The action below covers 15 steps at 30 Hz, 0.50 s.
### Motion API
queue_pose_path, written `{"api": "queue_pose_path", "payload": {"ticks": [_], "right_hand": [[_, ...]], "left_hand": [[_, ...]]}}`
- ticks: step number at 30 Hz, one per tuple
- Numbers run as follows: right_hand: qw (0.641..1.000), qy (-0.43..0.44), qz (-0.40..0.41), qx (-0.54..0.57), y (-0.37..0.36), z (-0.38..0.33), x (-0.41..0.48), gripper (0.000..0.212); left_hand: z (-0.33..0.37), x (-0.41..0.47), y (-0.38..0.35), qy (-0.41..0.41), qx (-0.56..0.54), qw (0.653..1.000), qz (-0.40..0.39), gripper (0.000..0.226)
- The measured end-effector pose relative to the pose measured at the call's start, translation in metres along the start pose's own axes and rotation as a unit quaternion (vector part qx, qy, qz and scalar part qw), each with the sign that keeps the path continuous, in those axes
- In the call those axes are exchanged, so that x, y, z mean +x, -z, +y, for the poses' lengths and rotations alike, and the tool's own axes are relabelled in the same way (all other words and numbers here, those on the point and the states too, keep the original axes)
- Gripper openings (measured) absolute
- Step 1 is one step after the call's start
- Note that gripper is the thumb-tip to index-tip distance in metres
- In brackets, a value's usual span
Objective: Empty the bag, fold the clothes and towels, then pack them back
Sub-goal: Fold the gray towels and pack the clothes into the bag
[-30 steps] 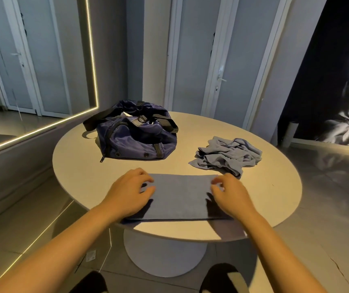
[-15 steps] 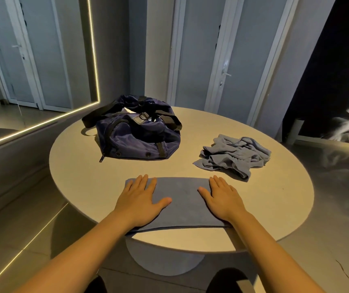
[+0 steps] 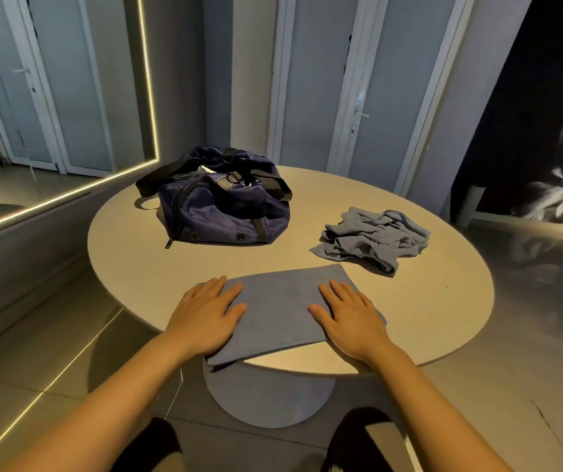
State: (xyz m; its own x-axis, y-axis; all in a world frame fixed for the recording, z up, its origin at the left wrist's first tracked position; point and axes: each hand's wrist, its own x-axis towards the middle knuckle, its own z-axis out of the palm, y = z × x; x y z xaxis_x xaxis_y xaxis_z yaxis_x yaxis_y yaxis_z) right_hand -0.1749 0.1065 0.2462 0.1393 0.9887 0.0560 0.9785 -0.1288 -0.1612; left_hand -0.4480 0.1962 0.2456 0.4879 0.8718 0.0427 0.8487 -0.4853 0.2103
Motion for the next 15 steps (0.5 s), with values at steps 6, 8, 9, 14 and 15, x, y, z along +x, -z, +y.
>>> {"api": "queue_pose_path", "payload": {"ticks": [6,8,9,14,15], "right_hand": [[0.995,-0.079,0.062,-0.010,0.004,0.009,-0.006,0.066],[0.991,-0.020,0.134,0.021,0.007,-0.013,-0.017,0.043],[0.986,0.033,0.151,0.063,0.008,-0.027,-0.024,0.040],[0.962,0.206,0.069,0.166,0.005,-0.089,-0.060,0.059],[0.960,0.219,0.065,0.160,0.002,-0.096,-0.064,0.059]], "left_hand": [[-0.034,-0.018,0.003,-0.039,0.003,0.999,-0.004,0.074],[-0.028,-0.021,-0.001,-0.024,0.008,1.000,0.015,0.063],[-0.026,-0.023,-0.002,-0.015,0.002,1.000,0.024,0.064],[-0.025,-0.032,-0.001,0.007,-0.024,0.998,0.050,0.082],[-0.025,-0.034,0.000,0.009,-0.023,0.998,0.055,0.079]]}}
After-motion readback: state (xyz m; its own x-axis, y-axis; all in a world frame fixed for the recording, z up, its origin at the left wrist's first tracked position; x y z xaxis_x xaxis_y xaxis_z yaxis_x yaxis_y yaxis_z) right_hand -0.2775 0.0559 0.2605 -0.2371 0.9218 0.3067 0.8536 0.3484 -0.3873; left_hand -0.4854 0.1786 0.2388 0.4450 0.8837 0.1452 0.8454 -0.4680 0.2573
